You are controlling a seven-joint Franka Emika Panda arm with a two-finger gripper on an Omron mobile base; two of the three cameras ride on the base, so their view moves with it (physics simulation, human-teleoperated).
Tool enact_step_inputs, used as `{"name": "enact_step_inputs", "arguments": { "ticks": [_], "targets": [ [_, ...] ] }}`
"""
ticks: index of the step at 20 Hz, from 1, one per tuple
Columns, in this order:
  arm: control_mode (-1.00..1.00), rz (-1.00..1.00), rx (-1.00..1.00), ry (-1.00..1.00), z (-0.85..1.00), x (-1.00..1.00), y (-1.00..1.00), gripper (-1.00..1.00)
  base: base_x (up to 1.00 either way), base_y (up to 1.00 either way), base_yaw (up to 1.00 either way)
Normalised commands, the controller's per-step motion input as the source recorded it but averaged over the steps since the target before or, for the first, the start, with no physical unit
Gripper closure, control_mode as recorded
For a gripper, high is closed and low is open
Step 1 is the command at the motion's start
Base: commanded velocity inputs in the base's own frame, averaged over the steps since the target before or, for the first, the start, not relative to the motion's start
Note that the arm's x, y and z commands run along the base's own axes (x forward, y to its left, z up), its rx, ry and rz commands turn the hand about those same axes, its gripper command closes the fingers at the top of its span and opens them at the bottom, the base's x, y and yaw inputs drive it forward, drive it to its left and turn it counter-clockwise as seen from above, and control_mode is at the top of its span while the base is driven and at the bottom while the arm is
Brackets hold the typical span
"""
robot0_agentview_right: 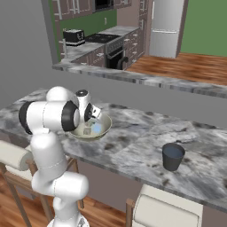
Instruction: There are four ice cubes in the ice bowl. Place two ice cubes in each glass of water.
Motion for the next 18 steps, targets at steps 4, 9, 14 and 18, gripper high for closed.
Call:
{"name": "enact_step_inputs", "arguments": {
  "ticks": [4, 9, 14, 18],
  "targets": [
    [-1.0, 0.0, 0.19, 0.05, 0.82, -0.35, -0.12, 1.0, 0.0, 0.0, 0.0],
    [-1.0, 0.0, 0.16, 0.17, 0.45, -0.76, -0.08, 1.0, 0.0, 0.0, 0.0],
    [-1.0, 0.03, 0.08, 0.29, 0.5, -0.84, 0.05, 1.0, 0.0, 0.0, 0.0],
    [-1.0, 0.03, 0.01, 0.27, 0.55, -0.44, 0.57, 1.0, 0.0, 0.0, 0.0]
  ]
}}
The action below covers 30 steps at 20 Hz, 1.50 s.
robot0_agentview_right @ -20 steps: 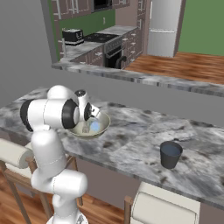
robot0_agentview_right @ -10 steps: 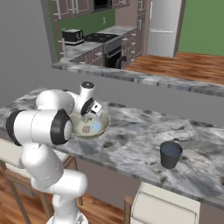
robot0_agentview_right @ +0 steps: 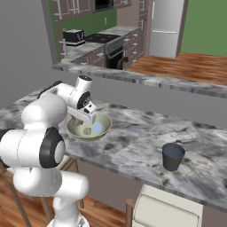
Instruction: There are four ice cubes in the ice bowl. Place two ice cubes in each glass of water.
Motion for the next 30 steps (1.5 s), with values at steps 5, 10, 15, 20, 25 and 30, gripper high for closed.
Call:
{"name": "enact_step_inputs", "arguments": {
  "ticks": [5, 10, 15, 20, 25, 30],
  "targets": [
    [-1.0, 0.0, 0.0, 0.19, 0.47, -0.23, 0.93, 1.0, 0.0, 0.0, 0.0],
    [-1.0, -0.03, 0.0, 0.0, -0.01, -0.02, 0.9, 1.0, 0.0, 0.0, 0.0],
    [-1.0, -0.11, 0.0, -0.06, -0.34, 0.02, 0.65, 1.0, 0.0, 0.0, 0.0],
    [-1.0, -0.06, 0.01, -0.05, -0.25, 0.14, 0.15, 1.0, 0.0, 0.0, 0.0],
    [-1.0, 0.0, 0.0, 0.0, 0.0, 0.33, 0.0, 1.0, 0.0, 0.0, 0.0],
    [-1.0, 0.0, 0.0, 0.0, 0.0, 0.46, 0.01, 1.0, 0.0, 0.0, 0.0]
  ]
}}
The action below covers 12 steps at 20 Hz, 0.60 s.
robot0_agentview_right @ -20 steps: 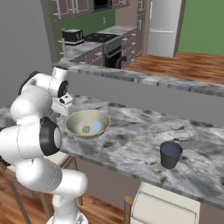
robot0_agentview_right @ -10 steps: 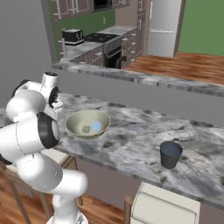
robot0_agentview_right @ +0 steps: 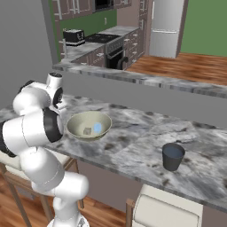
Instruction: There are four ice cubes in the ice bowl. Place two ice cubes in each glass of water.
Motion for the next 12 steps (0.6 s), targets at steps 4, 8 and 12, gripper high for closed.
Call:
{"name": "enact_step_inputs", "arguments": {
  "ticks": [4, 8, 12],
  "targets": [
    [-1.0, 0.0, 0.0, 0.0, 0.0, 0.49, 0.17, 1.0, 0.0, 0.0, 0.0],
    [-1.0, 0.0, 0.0, 0.0, 0.0, 0.35, 0.31, 1.0, 0.0, 0.0, 0.0],
    [-1.0, 0.0, 0.0, 0.02, -0.04, 0.24, 0.33, 1.0, 0.0, 0.0, 0.0]
  ]
}}
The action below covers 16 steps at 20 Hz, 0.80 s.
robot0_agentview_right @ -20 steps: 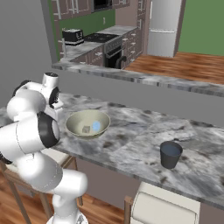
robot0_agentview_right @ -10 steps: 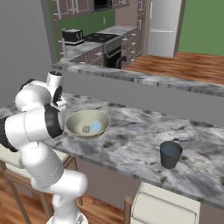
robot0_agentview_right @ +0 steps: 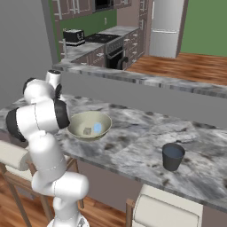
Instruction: There are four ice cubes in the ice bowl. Place two ice cubes in each glass of water.
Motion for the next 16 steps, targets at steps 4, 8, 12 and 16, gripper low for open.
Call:
{"name": "enact_step_inputs", "arguments": {
  "ticks": [4, 8, 12, 16],
  "targets": [
    [-1.0, 0.0, -0.03, 0.08, -0.23, 0.15, 0.21, 1.0, 0.0, 0.0, 0.0],
    [-1.0, 0.0, -0.01, 0.09, -0.28, 0.11, 0.01, 1.0, 0.0, 0.0, 0.0],
    [-1.0, 0.0, 0.0, 0.06, -0.16, 0.06, 0.0, 1.0, 0.0, 0.0, 0.0],
    [-1.0, 0.0, 0.0, 0.05, -0.1, 0.1, 0.06, 1.0, 0.0, 0.0, 0.0]
  ]
}}
